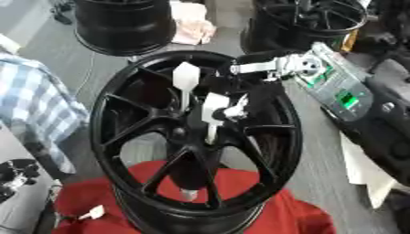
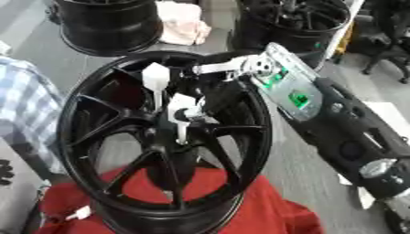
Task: Pull the pin out of the wheel hub.
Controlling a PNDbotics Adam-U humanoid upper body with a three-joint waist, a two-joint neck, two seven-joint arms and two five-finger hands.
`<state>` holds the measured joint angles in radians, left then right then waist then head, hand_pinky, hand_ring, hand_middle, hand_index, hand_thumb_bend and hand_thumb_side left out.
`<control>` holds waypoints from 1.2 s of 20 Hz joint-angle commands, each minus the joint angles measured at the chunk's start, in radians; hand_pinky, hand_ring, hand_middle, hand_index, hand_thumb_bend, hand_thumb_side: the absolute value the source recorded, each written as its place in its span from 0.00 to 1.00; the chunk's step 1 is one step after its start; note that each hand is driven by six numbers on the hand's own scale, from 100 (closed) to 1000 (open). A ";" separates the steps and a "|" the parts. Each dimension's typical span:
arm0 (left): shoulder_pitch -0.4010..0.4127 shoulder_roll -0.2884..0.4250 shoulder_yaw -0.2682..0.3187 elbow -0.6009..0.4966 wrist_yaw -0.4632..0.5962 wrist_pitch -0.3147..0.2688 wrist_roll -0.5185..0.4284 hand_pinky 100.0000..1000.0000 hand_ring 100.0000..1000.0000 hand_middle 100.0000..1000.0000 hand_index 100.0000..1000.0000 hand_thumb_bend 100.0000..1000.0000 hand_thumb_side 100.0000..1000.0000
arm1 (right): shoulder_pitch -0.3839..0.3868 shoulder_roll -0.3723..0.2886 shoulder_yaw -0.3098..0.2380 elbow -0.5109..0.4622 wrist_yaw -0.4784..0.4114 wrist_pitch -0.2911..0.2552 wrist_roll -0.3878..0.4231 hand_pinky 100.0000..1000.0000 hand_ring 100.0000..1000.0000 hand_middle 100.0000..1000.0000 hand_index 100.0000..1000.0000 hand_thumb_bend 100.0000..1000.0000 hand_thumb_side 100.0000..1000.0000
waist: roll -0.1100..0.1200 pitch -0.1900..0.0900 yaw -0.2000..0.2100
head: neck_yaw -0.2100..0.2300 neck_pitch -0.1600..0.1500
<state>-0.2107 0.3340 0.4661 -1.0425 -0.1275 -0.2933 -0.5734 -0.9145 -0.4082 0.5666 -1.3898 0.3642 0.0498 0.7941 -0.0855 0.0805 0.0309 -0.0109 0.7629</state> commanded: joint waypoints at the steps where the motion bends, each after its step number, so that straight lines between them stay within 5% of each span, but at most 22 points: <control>1: -0.013 0.013 0.001 -0.021 0.003 0.001 -0.002 0.64 0.65 0.59 0.71 0.41 0.46 | -0.017 -0.004 -0.018 0.009 0.025 -0.013 -0.008 0.76 0.81 0.80 0.95 0.27 0.50 | 0.009 -0.016 0.000 | -0.002 -0.002; 14: -0.013 0.013 0.002 -0.023 0.003 0.003 -0.004 0.64 0.65 0.59 0.71 0.42 0.46 | -0.013 0.018 -0.017 0.036 0.065 -0.045 -0.026 0.69 0.71 0.68 0.90 0.22 0.44 | 0.009 -0.016 0.000 | -0.004 -0.001; 24: -0.013 0.014 0.002 -0.024 0.004 0.003 -0.005 0.64 0.64 0.59 0.71 0.42 0.46 | -0.008 0.027 -0.012 0.032 0.083 -0.068 -0.061 0.57 0.52 0.50 0.75 0.17 0.37 | 0.009 -0.016 -0.001 | -0.004 0.000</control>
<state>-0.2109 0.3337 0.4661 -1.0434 -0.1241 -0.2892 -0.5774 -0.9057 -0.3714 0.5617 -1.3470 0.4390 -0.0159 0.7398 -0.0854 0.0805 0.0307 -0.0121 0.7629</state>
